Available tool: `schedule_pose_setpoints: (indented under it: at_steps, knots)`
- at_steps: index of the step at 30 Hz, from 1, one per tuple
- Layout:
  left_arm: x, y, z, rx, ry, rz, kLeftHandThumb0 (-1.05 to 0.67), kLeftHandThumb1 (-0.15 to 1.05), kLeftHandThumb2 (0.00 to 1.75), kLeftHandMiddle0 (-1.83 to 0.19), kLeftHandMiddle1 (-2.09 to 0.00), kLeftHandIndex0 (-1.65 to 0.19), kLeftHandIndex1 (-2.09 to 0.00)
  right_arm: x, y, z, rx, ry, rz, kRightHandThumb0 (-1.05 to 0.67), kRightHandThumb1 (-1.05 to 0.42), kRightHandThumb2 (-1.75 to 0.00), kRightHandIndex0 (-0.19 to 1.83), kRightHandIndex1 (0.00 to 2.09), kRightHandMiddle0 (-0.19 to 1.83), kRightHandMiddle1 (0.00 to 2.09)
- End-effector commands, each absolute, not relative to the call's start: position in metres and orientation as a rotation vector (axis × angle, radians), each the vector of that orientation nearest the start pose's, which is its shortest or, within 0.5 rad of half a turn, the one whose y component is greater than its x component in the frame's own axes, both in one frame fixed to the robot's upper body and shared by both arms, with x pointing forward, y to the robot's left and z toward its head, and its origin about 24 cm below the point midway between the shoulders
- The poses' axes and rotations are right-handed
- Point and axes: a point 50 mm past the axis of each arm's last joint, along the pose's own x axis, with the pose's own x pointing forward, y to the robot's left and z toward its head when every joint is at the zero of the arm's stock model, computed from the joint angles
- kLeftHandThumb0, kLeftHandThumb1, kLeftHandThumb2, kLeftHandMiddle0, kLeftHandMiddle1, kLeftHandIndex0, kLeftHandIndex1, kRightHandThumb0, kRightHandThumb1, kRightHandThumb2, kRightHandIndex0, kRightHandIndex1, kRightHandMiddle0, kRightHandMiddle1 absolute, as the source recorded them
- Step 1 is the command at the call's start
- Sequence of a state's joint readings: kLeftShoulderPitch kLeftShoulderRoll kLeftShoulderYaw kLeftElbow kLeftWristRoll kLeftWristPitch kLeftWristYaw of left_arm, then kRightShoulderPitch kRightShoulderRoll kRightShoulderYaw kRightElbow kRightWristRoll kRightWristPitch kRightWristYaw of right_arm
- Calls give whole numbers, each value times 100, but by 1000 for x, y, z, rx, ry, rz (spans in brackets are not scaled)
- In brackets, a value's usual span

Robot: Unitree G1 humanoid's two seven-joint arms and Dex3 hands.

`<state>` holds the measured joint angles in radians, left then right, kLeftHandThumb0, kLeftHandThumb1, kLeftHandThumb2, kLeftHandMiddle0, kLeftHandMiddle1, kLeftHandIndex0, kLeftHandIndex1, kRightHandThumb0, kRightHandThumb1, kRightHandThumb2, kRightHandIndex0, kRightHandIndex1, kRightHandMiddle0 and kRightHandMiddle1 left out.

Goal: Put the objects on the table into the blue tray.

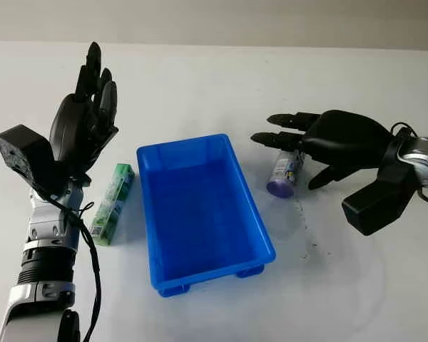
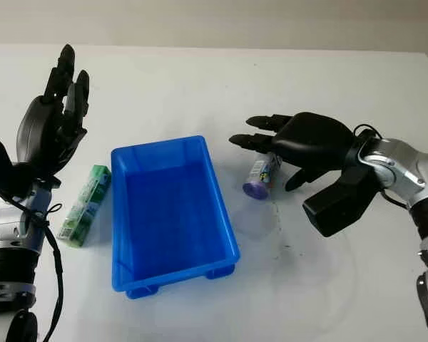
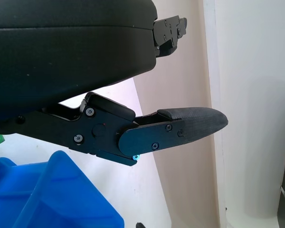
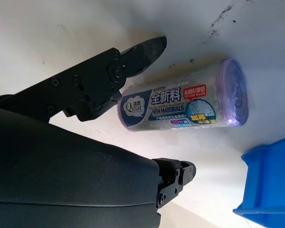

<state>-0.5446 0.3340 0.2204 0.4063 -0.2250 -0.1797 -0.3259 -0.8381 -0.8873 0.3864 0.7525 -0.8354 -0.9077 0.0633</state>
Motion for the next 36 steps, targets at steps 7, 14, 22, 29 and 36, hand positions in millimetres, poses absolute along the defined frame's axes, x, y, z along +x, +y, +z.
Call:
schedule_pose_setpoints:
  at_steps: [7,14,22,29,36]
  knots:
    - [340,230,157,94,-386,-135,-76,105,59,19,0,19,0,346,-226,171,-1701,-562,709,-24,-81,-6,24,11,29,10]
    - [338,231,157,88,-395,-136,-74,105,60,19,0,19,0,346,-223,159,-1694,-576,747,-23,-90,-6,72,31,65,41]
    - [337,231,158,95,-396,-137,-75,105,60,19,0,19,0,346,-222,145,-1721,-598,768,-31,-94,-5,38,167,26,163]
    - [337,232,158,89,-396,-139,-75,105,60,19,0,19,0,349,-222,142,-1789,-639,728,-49,-95,-6,67,202,46,167]
    - [337,231,158,90,-397,-137,-75,105,60,19,0,19,0,353,-221,149,-1750,-660,619,-50,-105,-18,113,209,91,209]
